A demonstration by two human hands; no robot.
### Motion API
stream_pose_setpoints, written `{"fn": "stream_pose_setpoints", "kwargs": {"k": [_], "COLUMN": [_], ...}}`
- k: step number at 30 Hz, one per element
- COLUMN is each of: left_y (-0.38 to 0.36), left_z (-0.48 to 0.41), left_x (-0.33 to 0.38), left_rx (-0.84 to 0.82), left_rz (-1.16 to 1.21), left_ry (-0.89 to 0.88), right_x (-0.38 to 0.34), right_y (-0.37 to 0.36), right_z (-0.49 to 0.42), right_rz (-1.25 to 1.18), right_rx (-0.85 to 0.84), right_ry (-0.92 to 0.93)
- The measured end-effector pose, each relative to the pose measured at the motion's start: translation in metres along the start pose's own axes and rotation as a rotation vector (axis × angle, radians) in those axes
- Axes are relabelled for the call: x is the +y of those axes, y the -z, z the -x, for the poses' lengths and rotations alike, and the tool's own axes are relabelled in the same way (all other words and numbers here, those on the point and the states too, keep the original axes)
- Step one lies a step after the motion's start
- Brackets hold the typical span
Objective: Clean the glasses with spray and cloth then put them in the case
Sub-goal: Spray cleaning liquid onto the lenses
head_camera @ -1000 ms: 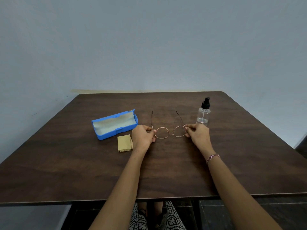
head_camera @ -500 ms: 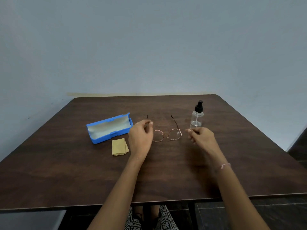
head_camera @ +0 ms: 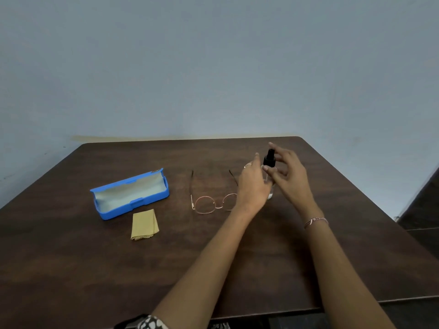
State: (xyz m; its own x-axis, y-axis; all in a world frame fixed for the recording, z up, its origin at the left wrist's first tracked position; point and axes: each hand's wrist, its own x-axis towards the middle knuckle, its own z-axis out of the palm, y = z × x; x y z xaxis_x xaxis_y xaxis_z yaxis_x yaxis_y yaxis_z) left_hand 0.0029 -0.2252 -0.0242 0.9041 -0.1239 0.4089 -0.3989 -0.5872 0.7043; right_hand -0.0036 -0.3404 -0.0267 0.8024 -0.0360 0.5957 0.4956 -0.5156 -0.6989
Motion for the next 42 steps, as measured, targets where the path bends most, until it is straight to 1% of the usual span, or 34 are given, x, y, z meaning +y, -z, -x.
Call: {"fn": "stream_pose_setpoints", "kwargs": {"k": [3,7,9,12,14,17,22,26,28,32,35,38,41,42], "left_y": [-0.010,-0.012,-0.010,-0.004,-0.001,0.004,0.004,0.002,0.001,0.002,0.003,0.006,0.019,0.027], "left_z": [-0.003,-0.005,-0.005,-0.001,0.005,0.012,0.015,0.014,0.011,0.012,0.013,0.013,0.014,0.014], "left_x": [-0.008,-0.008,-0.006,-0.004,-0.002,0.004,0.007,0.003,0.002,0.004,0.004,0.005,0.001,0.000], "left_rx": [0.012,0.062,0.097,0.172,0.190,0.188,0.142,0.195,0.237,0.240,0.171,0.071,0.036,0.056], "left_rz": [0.020,0.037,0.051,0.094,0.121,0.134,0.098,0.056,0.000,-0.021,-0.058,-0.223,-0.366,-0.381], "left_ry": [0.024,-0.018,-0.038,-0.092,-0.128,-0.157,-0.172,-0.190,-0.214,-0.235,-0.219,-0.221,-0.182,-0.160], "right_x": [0.004,0.008,0.006,0.002,0.001,0.003,0.004,0.001,0.000,-0.005,0.000,0.005,0.007,0.008], "right_y": [0.003,0.010,0.012,0.014,0.013,0.008,0.004,-0.002,-0.004,-0.009,-0.010,-0.012,-0.015,-0.014], "right_z": [0.000,0.002,0.003,0.003,0.002,-0.001,-0.002,-0.002,-0.001,0.000,-0.001,0.000,0.004,0.005], "right_rz": [-0.054,-0.057,-0.163,-0.436,-0.578,-0.643,-0.708,-0.802,-0.796,-0.620,-0.537,-0.478,-0.457,-0.448], "right_rx": [-0.045,-0.053,-0.019,0.057,0.089,0.112,0.088,0.111,0.121,0.073,0.093,0.142,0.187,0.211], "right_ry": [-0.019,-0.050,-0.059,-0.079,-0.108,-0.138,-0.129,-0.153,-0.153,-0.101,-0.101,-0.129,-0.151,-0.153]}}
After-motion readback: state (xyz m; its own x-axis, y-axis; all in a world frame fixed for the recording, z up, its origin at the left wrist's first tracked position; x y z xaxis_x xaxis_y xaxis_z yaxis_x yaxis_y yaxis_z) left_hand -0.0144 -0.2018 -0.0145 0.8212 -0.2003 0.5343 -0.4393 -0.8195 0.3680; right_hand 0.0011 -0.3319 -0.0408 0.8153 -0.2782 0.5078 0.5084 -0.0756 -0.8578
